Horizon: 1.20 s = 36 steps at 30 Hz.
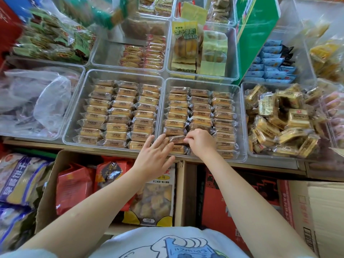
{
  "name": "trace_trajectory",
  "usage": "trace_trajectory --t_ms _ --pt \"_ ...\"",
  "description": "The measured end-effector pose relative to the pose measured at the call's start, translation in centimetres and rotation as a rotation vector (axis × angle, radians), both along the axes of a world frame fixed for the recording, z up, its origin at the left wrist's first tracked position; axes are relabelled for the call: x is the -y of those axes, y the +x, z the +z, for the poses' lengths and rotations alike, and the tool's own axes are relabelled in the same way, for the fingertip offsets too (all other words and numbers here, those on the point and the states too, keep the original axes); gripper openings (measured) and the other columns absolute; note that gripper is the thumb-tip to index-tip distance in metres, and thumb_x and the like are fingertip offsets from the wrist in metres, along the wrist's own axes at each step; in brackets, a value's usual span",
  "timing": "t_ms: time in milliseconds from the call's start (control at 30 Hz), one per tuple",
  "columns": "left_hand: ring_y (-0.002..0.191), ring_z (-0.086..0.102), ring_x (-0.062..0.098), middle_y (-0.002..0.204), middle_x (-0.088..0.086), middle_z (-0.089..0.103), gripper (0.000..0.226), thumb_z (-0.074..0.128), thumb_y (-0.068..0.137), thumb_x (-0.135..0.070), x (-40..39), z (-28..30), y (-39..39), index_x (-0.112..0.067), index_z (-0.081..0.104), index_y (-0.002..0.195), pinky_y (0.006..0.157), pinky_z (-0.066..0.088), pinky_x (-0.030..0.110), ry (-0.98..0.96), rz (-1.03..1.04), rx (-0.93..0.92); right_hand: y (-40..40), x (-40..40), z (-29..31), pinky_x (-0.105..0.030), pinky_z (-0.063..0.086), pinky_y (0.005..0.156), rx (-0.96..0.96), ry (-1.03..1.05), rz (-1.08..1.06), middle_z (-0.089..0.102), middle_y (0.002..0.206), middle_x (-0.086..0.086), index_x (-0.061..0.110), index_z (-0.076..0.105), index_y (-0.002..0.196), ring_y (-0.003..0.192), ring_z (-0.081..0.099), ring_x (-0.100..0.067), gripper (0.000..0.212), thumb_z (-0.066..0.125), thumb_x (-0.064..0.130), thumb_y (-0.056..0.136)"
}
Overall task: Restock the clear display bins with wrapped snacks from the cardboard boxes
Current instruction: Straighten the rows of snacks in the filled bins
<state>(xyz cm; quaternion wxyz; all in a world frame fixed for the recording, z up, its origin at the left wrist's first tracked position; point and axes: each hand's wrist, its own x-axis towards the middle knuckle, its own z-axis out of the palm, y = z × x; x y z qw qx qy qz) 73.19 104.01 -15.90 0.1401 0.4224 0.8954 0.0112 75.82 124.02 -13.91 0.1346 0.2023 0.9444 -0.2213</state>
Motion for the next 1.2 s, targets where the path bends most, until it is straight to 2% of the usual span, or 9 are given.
trace_trajectory --t_ms 133,300,400,533,733,833,1033,1133,1200 --pt "0.155 -0.001 0.016 0.164 0.002 0.027 0.079 0.001 0.097 -0.062 0.0 0.2 -0.1 -0.020 0.030 0.157 0.123 -0.007 0.046 0.023 0.012 0.008 0.7 0.1 0.3 -0.033 0.051 0.075 0.070 -0.001 0.028 0.067 0.108 0.005 0.026 0.076 0.104 0.101 0.062 -0.019 0.025 0.057 0.042 0.098" --pt "0.151 -0.022 0.014 0.168 -0.002 -0.002 0.082 -0.003 0.095 -0.068 -0.7 0.3 -1.7 -0.021 0.012 0.161 0.123 -0.013 0.044 0.006 0.043 0.000 -0.8 0.0 1.3 -0.032 0.047 0.064 -0.115 -0.009 -0.093 0.057 0.098 0.004 0.017 0.064 0.103 0.082 0.057 -0.018 0.025 0.055 0.040 0.099" --pt "0.151 -0.023 0.016 0.168 0.000 0.008 0.083 -0.003 0.095 -0.067 -1.6 0.6 -2.9 -0.019 0.012 0.161 0.124 -0.012 0.047 -0.055 0.019 -0.010 -1.7 0.9 1.2 -0.030 0.040 0.061 0.046 0.078 -0.018 0.051 0.096 0.004 0.017 0.061 0.100 0.081 0.053 -0.018 0.032 0.057 0.049 0.097" --pt "0.152 -0.020 0.018 0.168 0.004 0.014 0.084 -0.003 0.095 -0.065 -1.8 0.7 -3.1 -0.016 0.014 0.161 0.124 -0.011 0.047 -0.086 -0.003 -0.020 -2.4 1.7 0.4 -0.027 0.036 0.058 0.068 0.088 -0.079 0.059 0.089 0.002 0.015 0.063 0.090 0.080 0.057 -0.020 0.031 0.057 0.045 0.098" --pt "0.156 0.003 0.020 0.162 0.008 0.032 0.089 -0.004 0.093 -0.064 -1.5 0.5 -2.8 -0.012 0.029 0.157 0.124 -0.001 0.045 -0.030 0.009 -0.019 -3.1 0.6 0.0 -0.028 0.044 0.063 -0.004 -0.170 -0.201 0.065 0.073 0.003 0.015 0.071 0.074 0.074 0.061 -0.020 0.032 0.060 0.033 0.098" --pt "0.155 0.011 0.021 0.159 0.006 0.037 0.087 -0.003 0.094 -0.063 -1.1 0.5 -2.6 -0.014 0.035 0.155 0.123 0.000 0.045 -0.021 -0.013 -0.010 -2.7 0.3 -0.4 -0.034 0.054 0.073 -0.022 -0.186 -0.239 0.071 0.084 0.001 0.015 0.076 0.082 0.082 0.064 -0.021 0.028 0.061 0.034 0.097" --pt "0.148 0.027 0.024 0.149 0.006 0.050 0.079 0.007 0.098 -0.062 -1.5 0.5 -3.6 -0.015 0.050 0.143 0.122 0.014 0.048 0.022 -0.040 -0.078 -3.3 -1.0 0.7 -0.031 0.054 0.063 0.175 -0.019 -0.011 0.071 0.083 0.001 0.019 0.075 0.077 0.075 0.065 -0.020 0.031 0.058 0.037 0.096" --pt "0.155 0.007 0.022 0.164 0.007 0.027 0.080 0.004 0.097 -0.065 -2.6 1.1 -4.8 -0.017 0.033 0.155 0.125 0.002 0.048 -0.014 0.007 -0.038 -4.0 -1.7 1.4 -0.028 0.048 0.056 -0.025 0.011 -0.100 0.066 0.077 0.001 0.016 0.068 0.078 0.070 0.062 -0.020 0.029 0.056 0.034 0.098" --pt "0.156 -0.005 0.021 0.168 0.006 0.013 0.078 0.009 0.099 -0.065 -3.4 1.4 -5.7 -0.018 0.019 0.159 0.124 -0.005 0.048 -0.064 0.011 -0.027 -4.8 -1.7 1.6 -0.027 0.043 0.055 -0.122 0.039 -0.121 0.065 0.083 0.002 0.018 0.067 0.088 0.073 0.061 -0.020 0.020 0.056 0.032 0.098"
